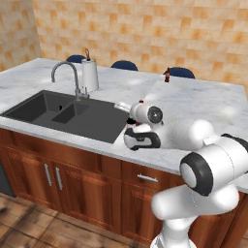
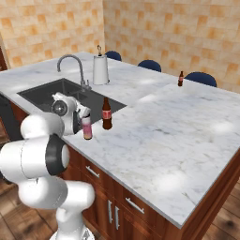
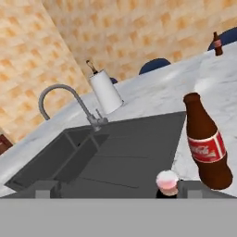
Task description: Place the large bottle from the dining counter next to the other large bottle outside the sink, and place the small bottle from the dining counter next to the other small bottle inside the sink.
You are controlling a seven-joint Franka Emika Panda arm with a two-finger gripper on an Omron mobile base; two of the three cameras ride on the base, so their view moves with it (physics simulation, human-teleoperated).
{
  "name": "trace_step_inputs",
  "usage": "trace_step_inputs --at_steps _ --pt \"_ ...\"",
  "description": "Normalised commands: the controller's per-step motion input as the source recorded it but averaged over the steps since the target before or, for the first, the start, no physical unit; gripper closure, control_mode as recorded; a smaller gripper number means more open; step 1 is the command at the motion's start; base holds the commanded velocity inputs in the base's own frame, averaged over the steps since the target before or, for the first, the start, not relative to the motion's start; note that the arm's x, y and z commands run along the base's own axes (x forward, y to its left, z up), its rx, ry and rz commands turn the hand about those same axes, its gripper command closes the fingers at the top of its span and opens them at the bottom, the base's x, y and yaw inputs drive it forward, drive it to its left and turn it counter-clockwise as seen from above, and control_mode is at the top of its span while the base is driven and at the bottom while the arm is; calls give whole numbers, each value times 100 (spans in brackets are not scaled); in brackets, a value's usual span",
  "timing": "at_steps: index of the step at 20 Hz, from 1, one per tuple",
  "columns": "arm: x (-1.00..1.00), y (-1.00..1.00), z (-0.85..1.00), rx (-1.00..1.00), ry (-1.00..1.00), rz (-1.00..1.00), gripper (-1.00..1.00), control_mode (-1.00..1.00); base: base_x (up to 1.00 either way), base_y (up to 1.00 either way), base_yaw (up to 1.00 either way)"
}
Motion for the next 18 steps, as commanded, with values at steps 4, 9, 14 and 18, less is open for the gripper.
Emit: trace_step_inputs --at_steps 4,9,14,18 --pt "0 0 93 -1 5 6 -100 -100 0 0 0" --pt "-14 4 18 -21 10 13 -100 -100 0 0 0" --pt "-39 0 0 -26 5 18 -100 -100 0 0 0" --pt "-62 0 0 -17 3 24 -100 -100 0 0 0"
